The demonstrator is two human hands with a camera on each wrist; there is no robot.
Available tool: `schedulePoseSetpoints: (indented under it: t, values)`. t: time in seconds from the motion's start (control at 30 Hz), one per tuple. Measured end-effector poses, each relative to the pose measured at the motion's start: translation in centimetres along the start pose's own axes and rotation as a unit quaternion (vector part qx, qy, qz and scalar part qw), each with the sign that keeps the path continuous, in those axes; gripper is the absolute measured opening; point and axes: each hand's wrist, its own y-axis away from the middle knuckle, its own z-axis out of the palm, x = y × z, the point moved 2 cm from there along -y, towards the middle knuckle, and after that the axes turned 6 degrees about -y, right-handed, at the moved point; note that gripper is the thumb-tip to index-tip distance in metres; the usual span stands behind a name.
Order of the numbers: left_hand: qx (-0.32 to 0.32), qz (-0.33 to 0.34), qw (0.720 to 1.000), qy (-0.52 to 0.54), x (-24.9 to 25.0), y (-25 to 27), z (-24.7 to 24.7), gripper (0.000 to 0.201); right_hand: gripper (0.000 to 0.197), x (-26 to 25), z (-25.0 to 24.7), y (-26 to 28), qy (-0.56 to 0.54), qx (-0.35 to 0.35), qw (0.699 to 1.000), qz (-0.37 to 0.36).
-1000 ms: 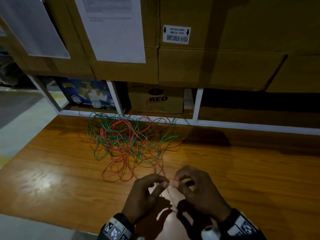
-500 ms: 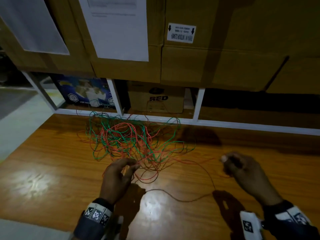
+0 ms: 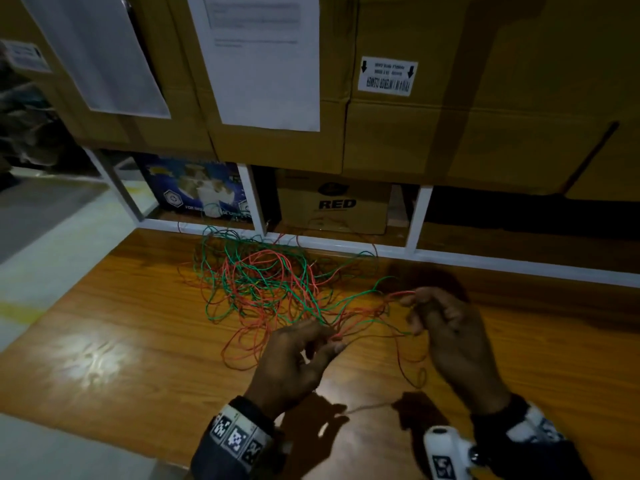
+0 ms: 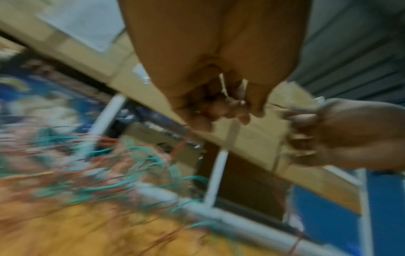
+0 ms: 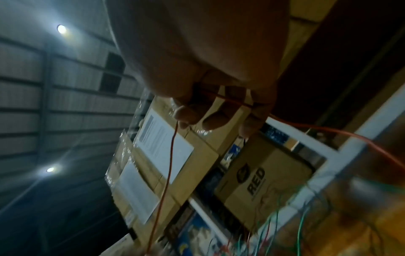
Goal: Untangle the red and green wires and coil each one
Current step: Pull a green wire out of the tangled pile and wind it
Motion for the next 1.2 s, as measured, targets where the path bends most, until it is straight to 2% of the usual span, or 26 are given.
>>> schedulePoseSetpoints:
  t: [0.13,0.23,0.3,0.37,0.4,0.43,0.5,0.53,0.63,0.7,0.8,0.9,0.93,0.97,1.0,1.07,1.13,1.2]
  values:
    - [-0.016,-0.017,0.999,-0.022,-3.4,0.6,-1.3,0.006,0.030,-1.1,-3.8,-1.0,0.052,0.018,0.998,-0.017]
    - [-0.009,-0.057,0.998,-0.041,-5.7,0.3,-2.6,0.015,0.030,-0.3,-7.2,-2.0,0.039,0.104,0.994,0.000]
    - [0.006,-0.062,0.997,-0.051,-6.5,-0.2,-3.1,0.015,0.027,0.8,-8.5,-2.2,0.026,0.141,0.989,0.021]
    - [0.045,-0.063,0.995,-0.058,-6.7,-0.9,-3.5,0.016,0.023,2.8,-8.3,-1.8,0.053,0.136,0.987,0.069]
    - [0.064,-0.068,0.994,-0.056,-6.6,-1.3,-3.7,0.017,0.022,3.9,-7.9,-1.4,0.117,0.114,0.982,0.097]
    - [0.077,-0.071,0.993,-0.050,-6.2,-1.7,-3.8,0.018,0.028,4.6,-7.3,-0.9,0.211,0.083,0.965,0.129]
    - [0.063,-0.048,0.996,-0.043,-4.7,-2.5,-3.5,0.013,0.057,5.2,-5.8,-0.1,0.347,0.042,0.925,0.146]
    - [0.039,-0.025,0.998,-0.048,-3.6,-2.9,-3.0,0.011,0.066,4.7,-4.8,0.2,0.364,0.027,0.921,0.134]
    - [-0.034,0.034,0.998,-0.046,-0.9,-3.3,-0.3,0.018,0.068,2.2,-0.7,0.3,0.318,-0.038,0.946,0.053]
    - [-0.077,0.045,0.995,-0.047,-0.2,-2.8,1.5,0.017,0.057,1.9,1.8,0.0,0.284,-0.091,0.955,0.010]
    - [-0.151,-0.012,0.986,-0.077,-1.8,-0.9,2.7,0.019,0.042,3.5,3.8,-0.3,0.343,-0.176,0.922,0.024]
    - [-0.241,-0.098,0.961,-0.092,-4.5,1.9,1.7,0.028,0.039,5.3,4.3,0.5,0.287,-0.332,0.895,0.081]
    - [-0.252,-0.119,0.958,-0.069,-5.0,2.6,0.9,0.031,0.035,5.5,4.3,0.6,0.246,-0.360,0.895,0.095]
    - [-0.242,-0.136,0.960,-0.030,-5.4,3.0,0.0,0.031,0.030,5.3,4.2,0.5,0.202,-0.353,0.907,0.106]
    - [-0.214,-0.151,0.965,0.010,-5.6,3.1,-0.9,0.027,0.023,5.1,4.0,0.0,0.162,-0.311,0.930,0.109]
    - [-0.128,-0.186,0.973,0.050,-6.0,2.4,-2.8,0.016,0.014,4.4,3.3,-1.8,0.107,-0.190,0.971,0.100]
    - [-0.051,-0.203,0.977,0.036,-6.4,1.0,-4.1,0.010,0.008,3.6,3.2,-4.7,0.121,-0.127,0.982,0.065]
    - [-0.013,-0.202,0.979,0.024,-6.7,-0.6,-4.6,0.009,0.005,2.7,4.3,-8.1,0.164,-0.152,0.974,0.036]
